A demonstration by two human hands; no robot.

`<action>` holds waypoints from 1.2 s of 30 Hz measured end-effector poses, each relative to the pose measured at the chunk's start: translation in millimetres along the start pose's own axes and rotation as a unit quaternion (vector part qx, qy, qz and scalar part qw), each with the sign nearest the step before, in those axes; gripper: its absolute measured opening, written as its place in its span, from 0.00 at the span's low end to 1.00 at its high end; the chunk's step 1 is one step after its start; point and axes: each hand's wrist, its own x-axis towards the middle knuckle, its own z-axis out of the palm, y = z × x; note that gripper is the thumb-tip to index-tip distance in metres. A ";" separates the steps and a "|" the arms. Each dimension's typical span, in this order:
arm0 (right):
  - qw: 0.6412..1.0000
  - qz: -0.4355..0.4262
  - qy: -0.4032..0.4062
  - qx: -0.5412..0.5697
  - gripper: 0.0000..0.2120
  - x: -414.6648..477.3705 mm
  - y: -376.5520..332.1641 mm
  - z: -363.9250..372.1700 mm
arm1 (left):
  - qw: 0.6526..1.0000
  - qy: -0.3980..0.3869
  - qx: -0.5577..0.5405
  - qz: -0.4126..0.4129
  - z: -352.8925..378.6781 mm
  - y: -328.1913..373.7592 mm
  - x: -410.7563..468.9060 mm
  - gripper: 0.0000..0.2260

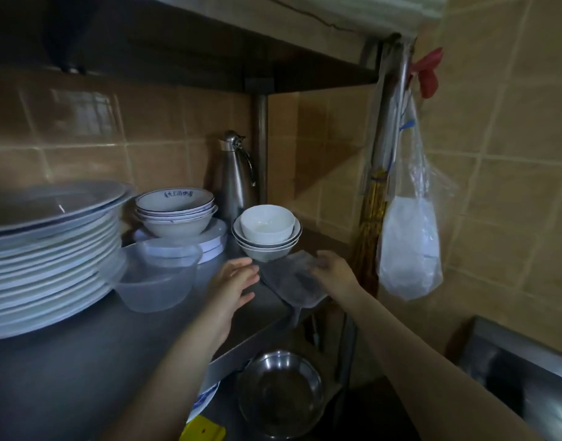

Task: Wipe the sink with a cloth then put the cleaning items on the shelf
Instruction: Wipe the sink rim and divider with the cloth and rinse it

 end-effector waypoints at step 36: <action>0.996 0.081 -0.010 0.040 0.06 68.7 20.7 -10.5 | 0.997 -0.056 0.029 -0.051 30.7 -40.1 72.9 0.05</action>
